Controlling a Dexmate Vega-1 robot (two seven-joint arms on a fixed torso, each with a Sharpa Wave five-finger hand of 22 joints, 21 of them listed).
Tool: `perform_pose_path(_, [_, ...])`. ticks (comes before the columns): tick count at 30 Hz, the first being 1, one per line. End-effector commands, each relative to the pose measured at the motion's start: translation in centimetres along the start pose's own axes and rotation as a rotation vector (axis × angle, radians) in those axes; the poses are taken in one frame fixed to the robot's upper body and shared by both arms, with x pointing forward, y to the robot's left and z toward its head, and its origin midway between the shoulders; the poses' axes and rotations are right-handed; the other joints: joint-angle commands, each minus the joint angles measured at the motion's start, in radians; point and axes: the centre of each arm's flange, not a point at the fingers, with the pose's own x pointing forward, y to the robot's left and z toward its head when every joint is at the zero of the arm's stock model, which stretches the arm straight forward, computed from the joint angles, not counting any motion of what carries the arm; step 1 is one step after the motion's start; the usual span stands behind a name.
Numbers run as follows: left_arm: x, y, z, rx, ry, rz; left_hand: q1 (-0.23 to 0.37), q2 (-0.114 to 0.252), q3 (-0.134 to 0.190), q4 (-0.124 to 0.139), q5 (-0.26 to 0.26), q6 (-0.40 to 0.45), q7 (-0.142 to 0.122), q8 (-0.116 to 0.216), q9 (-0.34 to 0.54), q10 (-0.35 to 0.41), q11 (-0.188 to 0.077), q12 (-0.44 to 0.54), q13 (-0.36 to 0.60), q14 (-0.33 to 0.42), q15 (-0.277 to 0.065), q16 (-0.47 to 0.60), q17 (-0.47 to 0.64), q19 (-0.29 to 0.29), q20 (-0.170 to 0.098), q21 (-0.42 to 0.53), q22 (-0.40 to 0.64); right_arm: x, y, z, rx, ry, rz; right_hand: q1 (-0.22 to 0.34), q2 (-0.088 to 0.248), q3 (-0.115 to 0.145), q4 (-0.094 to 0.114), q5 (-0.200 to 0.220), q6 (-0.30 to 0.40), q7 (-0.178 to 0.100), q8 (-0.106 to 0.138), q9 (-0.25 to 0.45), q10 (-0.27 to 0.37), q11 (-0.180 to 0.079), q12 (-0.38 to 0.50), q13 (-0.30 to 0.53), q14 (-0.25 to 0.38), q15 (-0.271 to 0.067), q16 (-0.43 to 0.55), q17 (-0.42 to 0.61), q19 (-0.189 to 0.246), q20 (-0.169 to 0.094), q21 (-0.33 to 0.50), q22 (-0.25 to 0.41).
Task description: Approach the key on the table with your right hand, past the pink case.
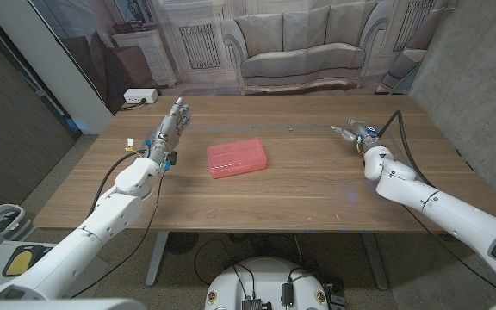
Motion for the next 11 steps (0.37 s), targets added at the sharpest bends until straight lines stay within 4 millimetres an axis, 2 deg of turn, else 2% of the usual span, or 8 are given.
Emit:
perform_pose_path(1, [-0.26,0.19,0.09,-0.002,0.001,-0.001,0.001,0.005,-0.004,0.0,-0.003,0.01,0.003,0.001,0.004,0.007,-0.003,0.001,0.004,0.002,-0.003,-0.001,0.002,0.0,-0.059,0.002,0.002,-0.2,1.02,0.07,0.007,0.012,0.014,-0.001,0.006,0.001,-0.006,0.005,0.004,-0.009,-0.002,0.006,0.006,-0.005,0.0,0.001,0.004,0.0,-0.002,0.003,-0.002,-0.018,0.001,0.004])
perform_pose_path(11, [-0.43,0.38,-0.8,-0.024,-0.001,0.003,0.002,0.006,-0.006,0.0,-0.004,0.01,0.002,0.0,0.004,0.003,-0.003,-0.001,0.004,0.0,-0.003,-0.002,0.002,-0.004,-0.049,0.0,0.002,-0.17,0.42,0.52,-0.006,0.005,0.013,-0.001,0.007,0.0,-0.006,0.005,0.006,-0.008,-0.002,0.006,0.008,-0.003,0.0,0.001,0.008,-0.002,-0.001,0.003,-0.001,-0.017,0.002,0.004])
